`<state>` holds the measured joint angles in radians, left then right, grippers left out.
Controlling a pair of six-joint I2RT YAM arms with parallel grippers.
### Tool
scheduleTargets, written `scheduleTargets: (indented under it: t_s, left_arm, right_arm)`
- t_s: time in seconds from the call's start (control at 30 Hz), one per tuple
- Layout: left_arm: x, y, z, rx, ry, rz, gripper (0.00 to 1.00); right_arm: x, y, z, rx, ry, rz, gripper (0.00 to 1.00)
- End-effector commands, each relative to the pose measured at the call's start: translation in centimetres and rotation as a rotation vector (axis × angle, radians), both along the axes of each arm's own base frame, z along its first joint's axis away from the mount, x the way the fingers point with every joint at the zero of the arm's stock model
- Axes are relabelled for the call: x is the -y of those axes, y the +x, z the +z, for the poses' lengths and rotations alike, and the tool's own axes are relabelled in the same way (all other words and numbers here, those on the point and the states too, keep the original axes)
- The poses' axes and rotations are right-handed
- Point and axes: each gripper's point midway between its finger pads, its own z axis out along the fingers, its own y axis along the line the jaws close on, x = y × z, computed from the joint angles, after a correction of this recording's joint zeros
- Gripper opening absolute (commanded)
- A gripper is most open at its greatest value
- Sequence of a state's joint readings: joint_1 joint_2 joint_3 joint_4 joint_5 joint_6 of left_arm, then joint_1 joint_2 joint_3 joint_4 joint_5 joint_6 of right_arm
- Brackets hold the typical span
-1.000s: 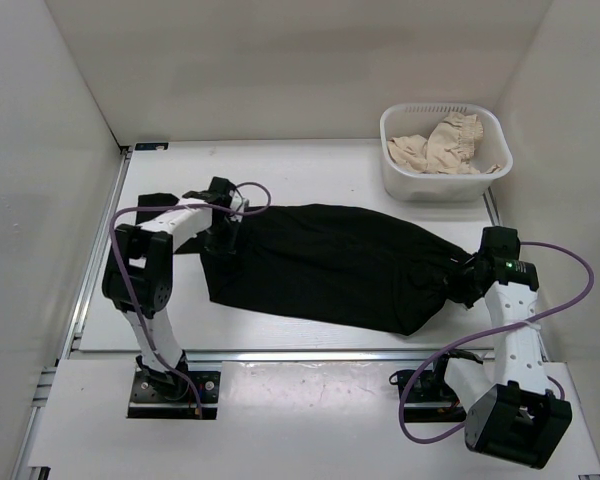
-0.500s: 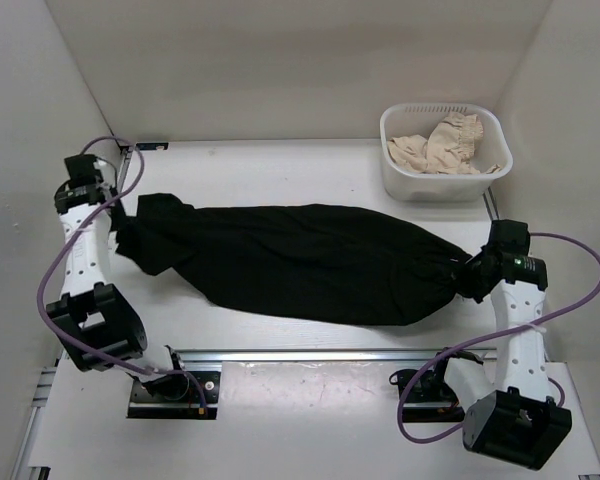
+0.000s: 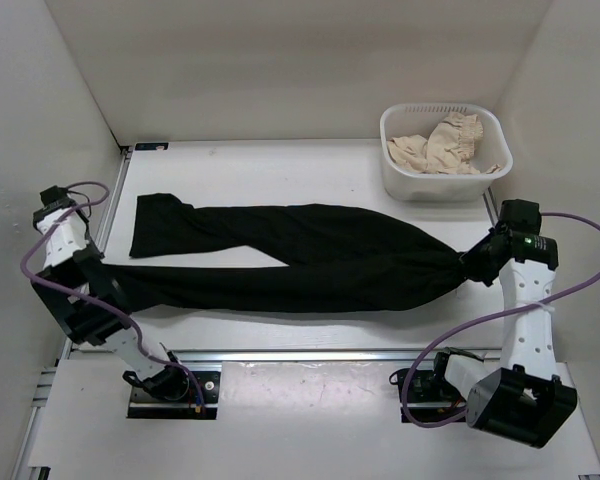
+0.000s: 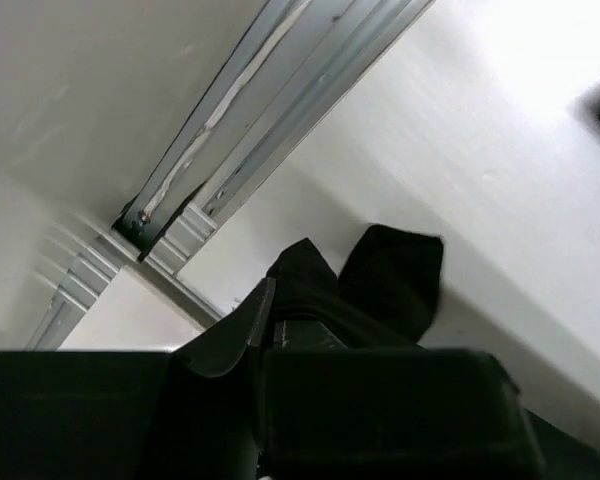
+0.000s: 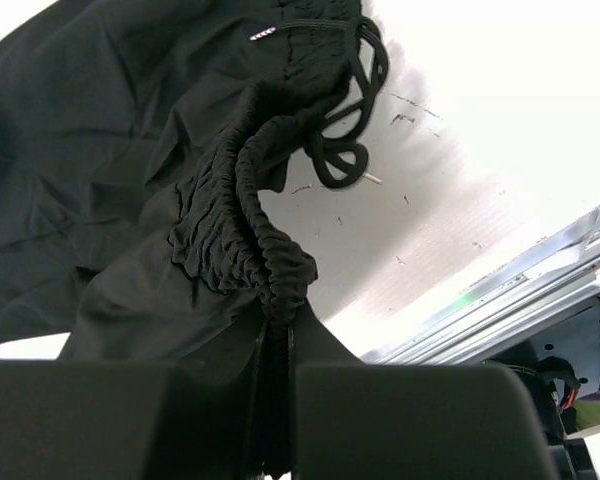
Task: Fold and stack the trousers
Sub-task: Flatten the trousers out
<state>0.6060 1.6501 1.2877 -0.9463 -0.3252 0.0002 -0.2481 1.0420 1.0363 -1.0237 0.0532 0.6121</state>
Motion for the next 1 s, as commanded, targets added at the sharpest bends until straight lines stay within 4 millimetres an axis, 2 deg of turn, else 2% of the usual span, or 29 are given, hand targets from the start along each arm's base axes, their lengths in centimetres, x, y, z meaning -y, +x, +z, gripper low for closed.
scheduleTargets:
  t_s: [0.0,0.03,0.07,0.1,0.13,0.17,0.2,0.27,0.3,0.33,0.4,0.43,0.47,0.5,0.6,0.63,0.7,0.73,0.77,0.83,0.87,0.9,0.97]
  left_arm:
    - [0.0,4.4,1.8,0.078,0.032,-0.067,0.16]
    - [0.6,5.3,1.4,0.074,0.016,-0.093,0.16]
    - [1.4,5.8,0.0,0.039,-0.007,-0.119,0.18]
    - [2.9,7.4,-0.4,0.046,-0.030,-0.172,0.18]
    - [3.4,8.7,-0.5,0.057,-0.038,-0.198,0.18]
    - [4.0,9.7,-1.9,0.034,-0.066,-0.219,0.18]
    - [4.8,12.0,-1.4,0.069,-0.070,-0.259,0.18]
    - [5.4,13.8,-2.0,0.064,-0.074,-0.290,0.22]
    - [6.2,14.7,-3.5,0.036,-0.089,-0.313,0.29]
    - [6.0,15.7,-3.4,0.041,-0.068,-0.318,0.52]
    - [6.0,16.4,-3.8,0.032,-0.061,-0.325,0.70]
    - [5.9,16.8,-3.3,0.043,-0.056,-0.326,0.78]
    - [5.9,16.8,-3.3,0.043,-0.056,-0.326,0.91]
    - [5.4,16.7,-0.9,0.095,-0.029,-0.315,1.00]
    - [5.0,16.2,3.2,0.226,-0.056,-0.304,1.00]
    - [4.1,15.2,5.9,0.294,-0.041,-0.282,1.00]
    - [4.5,13.7,6.0,0.346,-0.080,-0.278,1.00]
    - [4.1,12.5,7.2,0.389,-0.060,-0.262,1.00]
    - [4.6,11.1,4.9,0.364,-0.089,-0.253,1.00]
    - [5.2,9.4,3.0,0.346,-0.121,-0.241,1.00]
    - [5.7,7.5,0.5,0.287,-0.160,-0.218,1.00]
    - [5.9,7.1,-0.2,0.274,-0.169,-0.215,0.99]
    - [5.2,5.5,-2.9,0.216,-0.208,-0.163,0.97]
  right_arm:
    - [0.5,1.4,1.4,0.049,-0.022,0.026,0.00]
    - [0.2,1.6,1.2,0.054,-0.005,0.035,0.00]
    - [0.2,1.5,0.7,0.036,0.000,0.035,0.00]
    - [0.0,1.7,0.9,0.048,0.009,0.042,0.00]
    - [0.0,1.6,0.3,0.029,0.015,0.042,0.00]
    - [-0.3,1.4,0.0,0.021,0.025,0.046,0.00]
    - [-0.3,1.4,0.0,0.021,0.026,0.046,0.00]
    - [-0.3,1.4,-0.3,0.018,0.026,0.046,0.00]
    - [-0.3,1.2,-0.7,0.008,0.029,0.046,0.00]
    - [-0.3,1.2,-0.7,0.007,0.029,0.046,0.00]
    - [-0.3,1.2,-0.7,0.007,0.025,0.054,0.00]
    - [-0.3,1.0,-1.0,-0.002,0.028,0.054,0.00]
    - [-0.5,1.1,-1.0,0.000,0.037,0.059,0.00]
    - [-0.6,0.9,-1.3,-0.008,0.039,0.059,0.00]
    - [-0.7,0.4,-1.8,-0.008,0.039,0.059,0.00]
    - [-0.7,0.3,-2.1,-0.016,0.046,0.050,0.00]
    - [-1.2,0.3,-2.4,-0.015,0.068,0.061,0.00]
    - [-1.3,0.0,-2.9,-0.029,0.077,0.052,0.00]
    - [-1.2,0.2,-2.8,-0.021,0.074,0.053,0.00]
    - [-1.3,0.0,-3.1,-0.029,0.077,0.052,0.00]
    - [-1.3,0.0,-3.1,-0.029,0.077,0.052,0.00]
    - [-1.1,0.0,-3.2,-0.032,0.068,0.048,0.00]
    - [-1.0,0.2,-2.8,-0.022,0.065,0.048,0.00]
